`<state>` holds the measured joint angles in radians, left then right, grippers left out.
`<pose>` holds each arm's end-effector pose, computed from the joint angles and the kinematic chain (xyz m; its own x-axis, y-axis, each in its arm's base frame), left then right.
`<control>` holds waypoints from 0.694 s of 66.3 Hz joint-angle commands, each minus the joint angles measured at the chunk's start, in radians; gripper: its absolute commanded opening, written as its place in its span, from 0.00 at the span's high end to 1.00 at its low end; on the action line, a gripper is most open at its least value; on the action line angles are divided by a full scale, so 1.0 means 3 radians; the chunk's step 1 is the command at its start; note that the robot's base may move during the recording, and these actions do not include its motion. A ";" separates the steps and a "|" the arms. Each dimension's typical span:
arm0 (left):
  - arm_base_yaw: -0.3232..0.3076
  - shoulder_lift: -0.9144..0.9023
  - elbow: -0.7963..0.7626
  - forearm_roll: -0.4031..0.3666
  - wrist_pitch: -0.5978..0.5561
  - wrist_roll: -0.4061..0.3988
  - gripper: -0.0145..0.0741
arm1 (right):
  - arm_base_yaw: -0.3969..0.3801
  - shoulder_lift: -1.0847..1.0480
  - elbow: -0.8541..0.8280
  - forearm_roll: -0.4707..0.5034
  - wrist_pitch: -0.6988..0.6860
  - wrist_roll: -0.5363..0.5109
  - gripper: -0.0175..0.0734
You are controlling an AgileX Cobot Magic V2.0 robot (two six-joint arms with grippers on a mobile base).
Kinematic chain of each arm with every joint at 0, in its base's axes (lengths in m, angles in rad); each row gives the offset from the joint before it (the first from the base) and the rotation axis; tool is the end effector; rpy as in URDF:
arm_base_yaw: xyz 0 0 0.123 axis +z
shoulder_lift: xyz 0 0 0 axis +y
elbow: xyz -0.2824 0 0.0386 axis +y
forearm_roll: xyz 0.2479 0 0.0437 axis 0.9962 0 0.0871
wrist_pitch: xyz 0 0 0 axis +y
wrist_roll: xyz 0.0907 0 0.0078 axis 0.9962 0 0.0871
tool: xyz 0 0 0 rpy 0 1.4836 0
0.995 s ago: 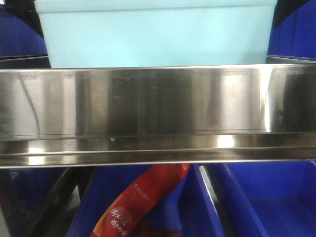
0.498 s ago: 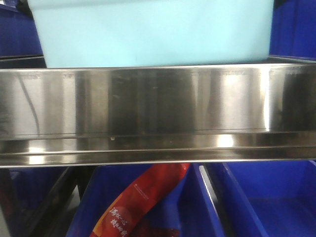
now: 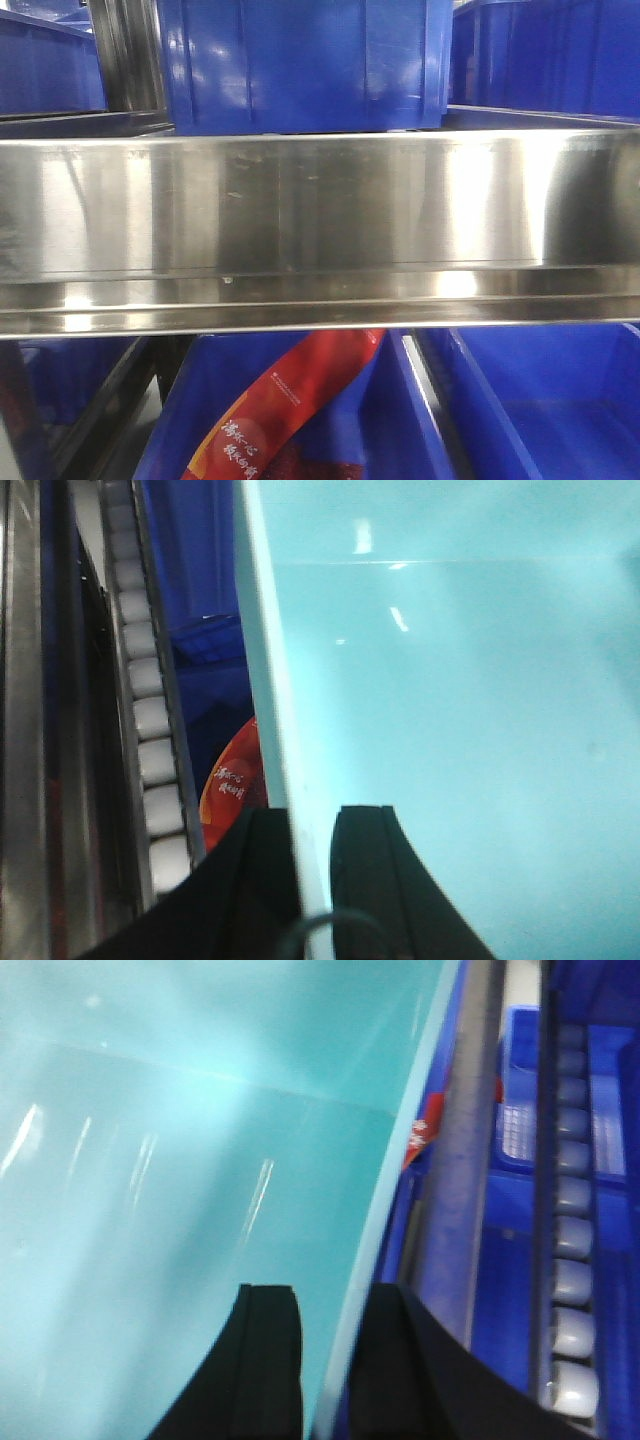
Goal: Fetch blue bin and place on conveyor start
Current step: 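Pull the held bin back off the shelf with both grippers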
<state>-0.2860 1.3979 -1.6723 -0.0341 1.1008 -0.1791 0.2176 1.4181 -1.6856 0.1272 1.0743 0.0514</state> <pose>0.2711 -0.0826 0.4557 -0.6927 0.0023 -0.7213 0.1729 0.9714 -0.1630 0.2818 0.0727 0.4562 -0.6702 -0.0342 -0.7414 -0.2230 0.9620 0.1573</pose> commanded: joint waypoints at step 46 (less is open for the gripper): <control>0.0003 -0.0126 -0.0028 0.0048 -0.0237 0.0037 0.96 | 0.0008 -0.0102 -0.0034 -0.0119 -0.0117 -0.0077 0.97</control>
<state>-0.2860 1.3717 -1.6723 -0.0314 1.0959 -0.1815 0.2261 1.3996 -1.6856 0.1290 1.0702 0.0532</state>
